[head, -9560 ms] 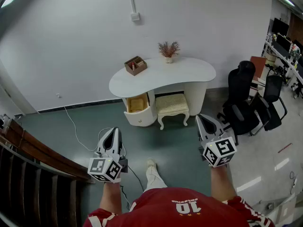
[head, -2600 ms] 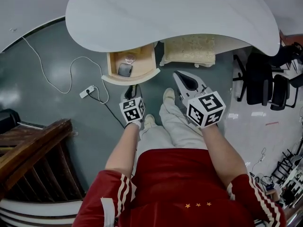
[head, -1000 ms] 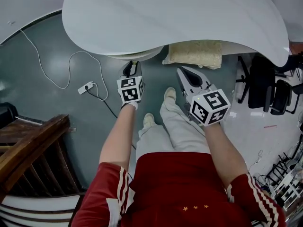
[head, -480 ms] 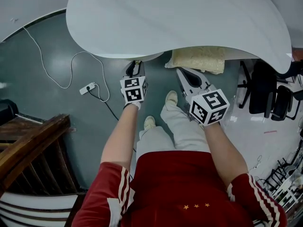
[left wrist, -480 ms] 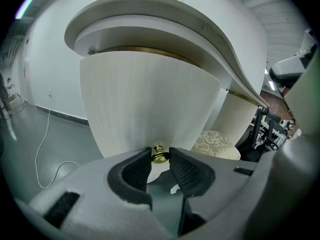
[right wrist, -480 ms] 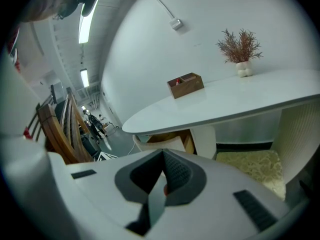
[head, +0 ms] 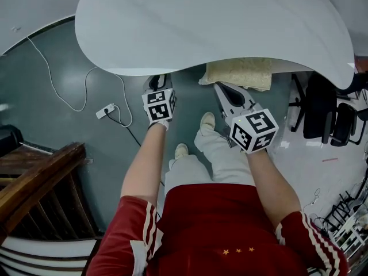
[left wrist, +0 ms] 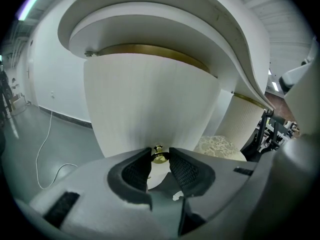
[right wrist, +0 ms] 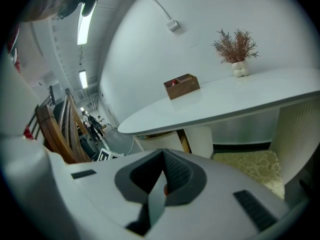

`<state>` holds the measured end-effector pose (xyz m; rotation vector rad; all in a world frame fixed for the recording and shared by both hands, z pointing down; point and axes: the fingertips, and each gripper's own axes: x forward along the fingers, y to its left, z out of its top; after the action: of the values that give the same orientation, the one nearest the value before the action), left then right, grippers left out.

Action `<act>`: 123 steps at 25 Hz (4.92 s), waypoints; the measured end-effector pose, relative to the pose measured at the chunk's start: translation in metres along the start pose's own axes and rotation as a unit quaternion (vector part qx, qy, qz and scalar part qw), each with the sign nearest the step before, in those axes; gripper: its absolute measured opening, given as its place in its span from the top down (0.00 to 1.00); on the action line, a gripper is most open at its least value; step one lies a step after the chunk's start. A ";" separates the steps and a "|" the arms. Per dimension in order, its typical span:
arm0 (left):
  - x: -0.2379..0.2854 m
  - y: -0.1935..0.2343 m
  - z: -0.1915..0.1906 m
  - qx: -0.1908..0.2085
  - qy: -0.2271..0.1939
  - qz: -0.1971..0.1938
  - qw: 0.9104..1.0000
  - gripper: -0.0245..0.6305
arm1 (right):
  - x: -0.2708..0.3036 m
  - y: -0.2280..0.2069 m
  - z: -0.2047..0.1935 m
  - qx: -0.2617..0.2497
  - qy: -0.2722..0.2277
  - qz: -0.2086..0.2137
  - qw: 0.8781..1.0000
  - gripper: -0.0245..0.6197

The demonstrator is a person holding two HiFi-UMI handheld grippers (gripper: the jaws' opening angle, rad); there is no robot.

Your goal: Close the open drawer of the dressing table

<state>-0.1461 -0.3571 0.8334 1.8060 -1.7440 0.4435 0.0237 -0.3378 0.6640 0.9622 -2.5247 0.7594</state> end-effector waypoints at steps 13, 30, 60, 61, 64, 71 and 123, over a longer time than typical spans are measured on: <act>0.030 0.007 0.024 0.008 -0.026 0.007 1.000 0.79 | 0.003 -0.009 -0.015 0.001 -0.015 -0.003 1.000 0.95; 0.029 0.004 0.026 -0.005 -0.031 -0.010 0.999 0.71 | -0.011 0.000 -0.023 -0.017 -0.016 -0.004 1.000 0.95; -0.233 -0.039 0.056 -0.006 -0.048 -0.080 0.996 0.69 | -0.170 0.138 0.057 -0.090 -0.016 -0.012 0.996 0.95; -0.248 -0.039 0.058 -0.003 -0.051 -0.086 0.995 0.69 | -0.177 0.145 0.058 -0.090 -0.018 -0.011 0.996 0.95; -0.292 -0.042 0.075 -0.011 -0.071 -0.101 0.992 0.69 | -0.201 0.166 0.067 -0.090 -0.028 -0.005 0.996 0.95; -0.377 -0.062 0.112 0.034 -0.126 -0.140 0.981 0.69 | -0.242 0.211 0.089 -0.111 -0.067 0.004 0.992 0.95; -0.630 -0.141 0.287 0.126 -0.355 -0.238 0.895 0.96 | -0.404 0.299 0.206 -0.136 -0.292 -0.032 0.946 0.95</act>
<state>-0.1075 -0.0393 0.2036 2.7248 -1.6093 -0.2508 0.0836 -0.0641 0.1982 1.3061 -2.9583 0.0912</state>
